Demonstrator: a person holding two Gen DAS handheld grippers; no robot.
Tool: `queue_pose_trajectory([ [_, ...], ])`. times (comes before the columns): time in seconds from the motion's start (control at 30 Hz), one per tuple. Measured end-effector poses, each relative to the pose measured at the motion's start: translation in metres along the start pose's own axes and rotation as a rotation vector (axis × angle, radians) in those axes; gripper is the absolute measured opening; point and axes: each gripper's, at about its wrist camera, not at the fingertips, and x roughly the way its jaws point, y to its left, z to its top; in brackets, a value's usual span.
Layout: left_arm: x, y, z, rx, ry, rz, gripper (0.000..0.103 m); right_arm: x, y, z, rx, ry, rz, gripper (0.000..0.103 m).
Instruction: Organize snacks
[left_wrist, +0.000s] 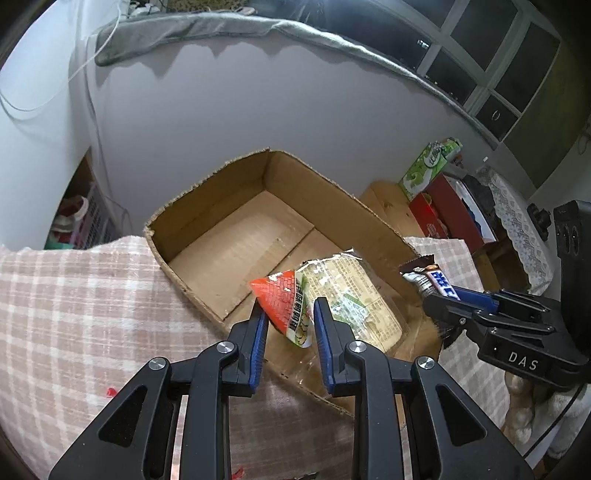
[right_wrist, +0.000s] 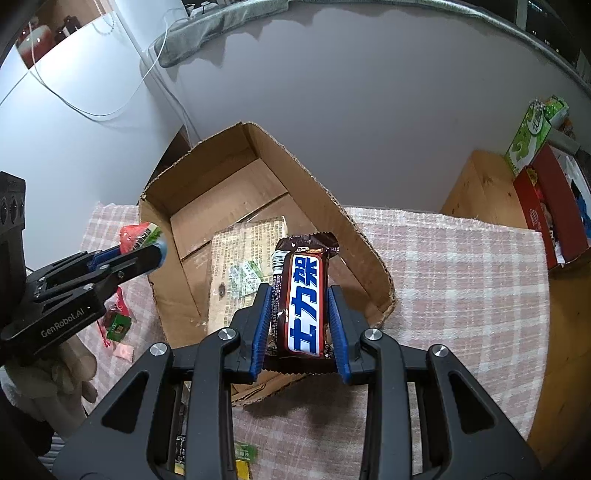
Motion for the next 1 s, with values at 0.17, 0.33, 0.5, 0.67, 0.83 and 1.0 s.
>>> queue_pose_trajectory([
  [0.17, -0.001, 0.0, -0.001, 0.011, 0.008, -0.002, 0.026, -0.004, 0.002, 0.0, -0.008, -0.025, -0.011, 0.06],
  [0.33, -0.011, 0.004, 0.0, 0.003, -0.011, 0.001, 0.026, -0.013, 0.004, -0.001, -0.011, -0.038, -0.009, 0.061],
  [0.5, -0.026, 0.015, -0.005, -0.021, -0.034, 0.006, 0.026, -0.024, 0.006, -0.008, -0.007, -0.051, -0.001, 0.061],
  [0.67, -0.041, 0.03, -0.021, -0.059, -0.038, 0.008, 0.026, -0.036, 0.01, -0.022, -0.01, -0.062, 0.01, 0.061],
  [0.83, -0.056, 0.042, -0.043, -0.092, -0.029, 0.006, 0.026, -0.049, 0.015, -0.042, -0.018, -0.064, 0.021, 0.061],
  [1.0, -0.065, 0.052, -0.068, -0.131, -0.006, 0.01, 0.026, -0.055, 0.022, -0.066, -0.021, -0.052, 0.022, 0.061],
])
